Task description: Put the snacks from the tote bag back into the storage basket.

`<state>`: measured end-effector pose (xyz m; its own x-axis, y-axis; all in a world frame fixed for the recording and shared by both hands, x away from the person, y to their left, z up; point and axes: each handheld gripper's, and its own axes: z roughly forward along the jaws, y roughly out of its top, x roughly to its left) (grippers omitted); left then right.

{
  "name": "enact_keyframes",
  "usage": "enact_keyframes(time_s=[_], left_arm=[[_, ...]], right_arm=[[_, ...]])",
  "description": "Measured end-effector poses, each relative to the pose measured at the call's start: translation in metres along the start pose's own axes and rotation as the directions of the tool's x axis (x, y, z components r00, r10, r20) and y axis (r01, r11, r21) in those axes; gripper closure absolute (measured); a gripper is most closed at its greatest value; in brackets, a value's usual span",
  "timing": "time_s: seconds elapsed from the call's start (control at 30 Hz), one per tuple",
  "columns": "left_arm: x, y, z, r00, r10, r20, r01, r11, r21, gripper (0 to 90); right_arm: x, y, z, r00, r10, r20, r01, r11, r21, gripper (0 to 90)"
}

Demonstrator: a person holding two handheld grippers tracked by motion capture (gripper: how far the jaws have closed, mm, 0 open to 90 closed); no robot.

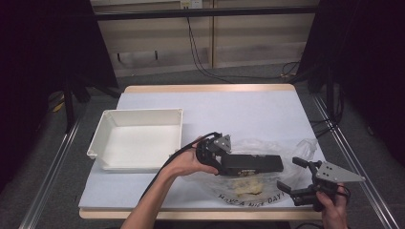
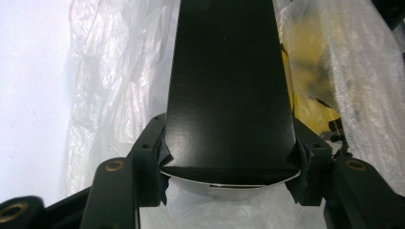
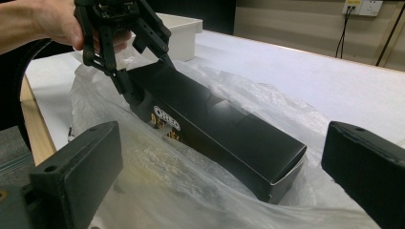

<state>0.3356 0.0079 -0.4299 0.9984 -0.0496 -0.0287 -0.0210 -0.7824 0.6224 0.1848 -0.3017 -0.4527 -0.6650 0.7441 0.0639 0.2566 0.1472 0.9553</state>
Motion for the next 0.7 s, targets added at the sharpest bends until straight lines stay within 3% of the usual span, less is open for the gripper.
enact_keyframes(time_s=[0.5, 0.7], left_arm=[[-0.001, 0.004, -0.022, 0.9999, -0.005, -0.012, 0.004, 0.9977, -0.067, 43.2], [-0.005, 0.004, -0.035, 0.9994, -0.005, -0.034, 0.002, 0.9948, -0.102, 43.2]], right_arm=[[-0.001, 0.001, -0.004, 0.9999, 0.003, 0.012, -0.003, 1.0, -0.031, 0.0], [-0.001, 0.0, -0.005, 0.9999, -0.011, 0.005, 0.011, 0.999, -0.04, 0.0]])
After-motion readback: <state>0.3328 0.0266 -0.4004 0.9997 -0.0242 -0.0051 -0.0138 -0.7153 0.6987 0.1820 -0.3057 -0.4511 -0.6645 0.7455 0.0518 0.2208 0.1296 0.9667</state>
